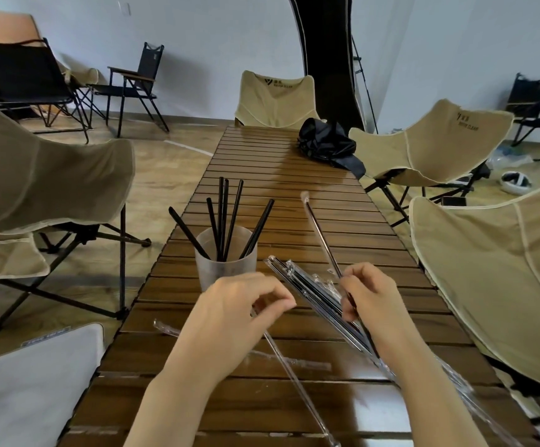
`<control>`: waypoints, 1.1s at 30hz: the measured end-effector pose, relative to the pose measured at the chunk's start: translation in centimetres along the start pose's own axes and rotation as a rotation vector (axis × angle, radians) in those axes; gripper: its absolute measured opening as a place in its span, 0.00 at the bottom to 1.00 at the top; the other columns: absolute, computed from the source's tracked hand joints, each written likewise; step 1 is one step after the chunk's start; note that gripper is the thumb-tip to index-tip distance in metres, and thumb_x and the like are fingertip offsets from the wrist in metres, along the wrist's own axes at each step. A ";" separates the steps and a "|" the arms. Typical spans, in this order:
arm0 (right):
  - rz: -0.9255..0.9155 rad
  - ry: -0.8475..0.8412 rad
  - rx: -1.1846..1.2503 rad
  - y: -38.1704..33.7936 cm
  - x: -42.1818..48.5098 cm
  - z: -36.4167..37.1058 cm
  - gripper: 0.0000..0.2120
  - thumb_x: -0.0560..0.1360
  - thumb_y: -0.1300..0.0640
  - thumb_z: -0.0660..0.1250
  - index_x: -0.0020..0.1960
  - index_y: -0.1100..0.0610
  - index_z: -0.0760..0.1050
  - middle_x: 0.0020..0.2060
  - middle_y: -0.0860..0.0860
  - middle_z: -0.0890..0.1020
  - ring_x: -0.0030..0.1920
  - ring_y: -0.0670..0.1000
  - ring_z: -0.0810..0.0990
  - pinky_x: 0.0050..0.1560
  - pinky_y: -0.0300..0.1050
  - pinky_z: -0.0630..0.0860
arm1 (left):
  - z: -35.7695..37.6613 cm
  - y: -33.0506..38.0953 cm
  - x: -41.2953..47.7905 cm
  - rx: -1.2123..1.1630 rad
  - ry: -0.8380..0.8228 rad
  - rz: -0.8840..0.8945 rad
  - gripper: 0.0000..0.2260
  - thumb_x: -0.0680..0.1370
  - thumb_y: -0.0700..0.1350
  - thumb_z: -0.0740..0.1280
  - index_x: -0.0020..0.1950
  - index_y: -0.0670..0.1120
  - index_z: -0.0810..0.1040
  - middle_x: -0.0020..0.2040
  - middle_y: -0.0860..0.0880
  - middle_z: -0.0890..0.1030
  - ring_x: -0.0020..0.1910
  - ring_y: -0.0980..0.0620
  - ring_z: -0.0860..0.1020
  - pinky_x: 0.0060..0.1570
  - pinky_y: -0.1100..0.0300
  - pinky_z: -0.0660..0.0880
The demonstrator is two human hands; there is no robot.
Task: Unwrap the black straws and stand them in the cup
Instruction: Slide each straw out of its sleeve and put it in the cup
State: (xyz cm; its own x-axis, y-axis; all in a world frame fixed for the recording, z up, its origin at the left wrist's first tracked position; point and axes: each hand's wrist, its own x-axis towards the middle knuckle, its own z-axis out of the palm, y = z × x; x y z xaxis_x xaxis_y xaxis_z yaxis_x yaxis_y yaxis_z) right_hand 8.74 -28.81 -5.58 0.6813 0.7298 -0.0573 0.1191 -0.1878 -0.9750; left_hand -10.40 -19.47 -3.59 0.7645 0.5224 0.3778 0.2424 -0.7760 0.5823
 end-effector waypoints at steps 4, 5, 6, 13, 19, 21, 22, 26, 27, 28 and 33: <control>-0.114 -0.228 -0.073 -0.4 -0.3 -1.5 0.06 0.75 0.62 0.67 0.42 0.52 0.77 0.27 0.48 0.76 0.29 0.47 0.73 0.33 0.39 0.72 | 0.8 -0.4 -0.1 -0.193 -0.141 -0.168 0.15 0.73 0.64 0.56 0.54 0.62 0.75 0.45 0.64 0.81 0.47 0.68 0.78 0.50 0.70 0.76; -0.138 -0.263 -0.120 -0.5 -0.3 -2.0 0.08 0.74 0.62 0.68 0.41 0.50 0.78 0.28 0.47 0.77 0.30 0.46 0.74 0.34 0.37 0.72 | 0.9 -0.6 -0.2 -0.215 -0.150 -0.195 0.18 0.72 0.65 0.56 0.57 0.60 0.75 0.45 0.63 0.82 0.46 0.67 0.79 0.50 0.68 0.77; -0.156 -0.285 -0.159 -0.5 -0.4 -2.5 0.08 0.73 0.62 0.70 0.41 0.49 0.79 0.29 0.46 0.78 0.30 0.45 0.74 0.34 0.36 0.72 | 0.8 -0.7 -0.2 -0.230 -0.143 -0.216 0.21 0.72 0.66 0.56 0.58 0.58 0.75 0.46 0.62 0.82 0.45 0.67 0.79 0.50 0.68 0.77; -0.176 -0.422 -0.367 -0.4 -0.6 -3.5 0.07 0.68 0.59 0.76 0.40 0.47 0.83 0.32 0.50 0.83 0.32 0.45 0.79 0.39 0.37 0.74 | -1.0 -2.0 -0.6 -0.210 -0.127 -0.212 0.12 0.71 0.60 0.63 0.53 0.62 0.77 0.43 0.62 0.82 0.44 0.65 0.80 0.44 0.68 0.78; -0.219 -0.396 -0.527 -0.6 -0.4 -2.5 0.07 0.67 0.52 0.77 0.42 0.44 0.82 0.35 0.42 0.83 0.33 0.38 0.78 0.36 0.30 0.73 | -1.1 -2.7 -0.8 -0.134 -0.198 -0.178 0.08 0.77 0.47 0.66 0.45 0.61 0.80 0.35 0.61 0.81 0.33 0.63 0.79 0.33 0.74 0.72; -0.201 -0.383 -0.602 -0.3 -0.5 -2.9 0.03 0.69 0.51 0.75 0.41 0.45 0.81 0.34 0.40 0.82 0.32 0.37 0.77 0.34 0.29 0.71 | -1.8 -3.2 -1.1 -0.084 -0.194 -0.179 0.09 0.77 0.47 0.65 0.45 0.63 0.79 0.36 0.64 0.80 0.39 0.67 0.78 0.38 0.76 0.72; -0.190 -0.378 -0.637 -0.2 -0.5 -3.3 0.02 0.70 0.51 0.74 0.40 0.45 0.81 0.32 0.40 0.82 0.31 0.36 0.77 0.33 0.29 0.70 | -2.1 -3.5 -1.2 -0.060 -0.201 -0.180 0.09 0.78 0.48 0.64 0.44 0.63 0.78 0.37 0.65 0.80 0.41 0.68 0.78 0.41 0.77 0.71; -0.165 -0.369 -0.725 -0.1 -0.7 -4.3 0.09 0.74 0.52 0.69 0.36 0.47 0.81 0.29 0.44 0.81 0.28 0.37 0.75 0.34 0.31 0.69 | -2.6 -4.6 -1.9 -0.006 -0.244 -0.239 0.13 0.80 0.52 0.59 0.37 0.59 0.77 0.36 0.58 0.80 0.37 0.62 0.77 0.39 0.72 0.70; -0.169 -0.371 -0.714 -0.2 -0.7 -4.3 0.10 0.75 0.53 0.69 0.35 0.46 0.80 0.28 0.44 0.81 0.28 0.38 0.74 0.34 0.31 0.69 | -2.5 -4.7 -1.9 0.015 -0.263 -0.245 0.13 0.80 0.54 0.59 0.38 0.57 0.78 0.36 0.55 0.80 0.36 0.60 0.76 0.38 0.69 0.70; -0.176 -0.370 -0.695 -0.4 -0.7 -4.1 0.10 0.75 0.53 0.69 0.35 0.45 0.80 0.28 0.44 0.81 0.27 0.38 0.74 0.33 0.30 0.70 | -2.2 -4.8 -1.9 0.037 -0.276 -0.242 0.13 0.80 0.55 0.58 0.39 0.56 0.77 0.34 0.53 0.79 0.34 0.59 0.75 0.37 0.68 0.70; -0.261 -0.329 -0.665 -1.2 -0.8 -3.2 0.15 0.75 0.56 0.69 0.32 0.41 0.78 0.25 0.42 0.79 0.24 0.39 0.73 0.30 0.28 0.68 | -1.1 -4.4 -1.7 0.160 -0.260 -0.153 0.16 0.81 0.54 0.56 0.33 0.55 0.70 0.29 0.56 0.74 0.35 0.67 0.73 0.40 0.74 0.67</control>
State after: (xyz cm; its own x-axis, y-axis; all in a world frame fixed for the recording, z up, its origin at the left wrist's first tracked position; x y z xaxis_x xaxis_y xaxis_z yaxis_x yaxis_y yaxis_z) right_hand 10.38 -31.25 -3.72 0.3355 0.9420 -0.0060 0.7236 -0.2618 -0.6387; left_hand -13.44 -16.55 -6.04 0.8338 0.5452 0.0865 0.4411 -0.7522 0.4895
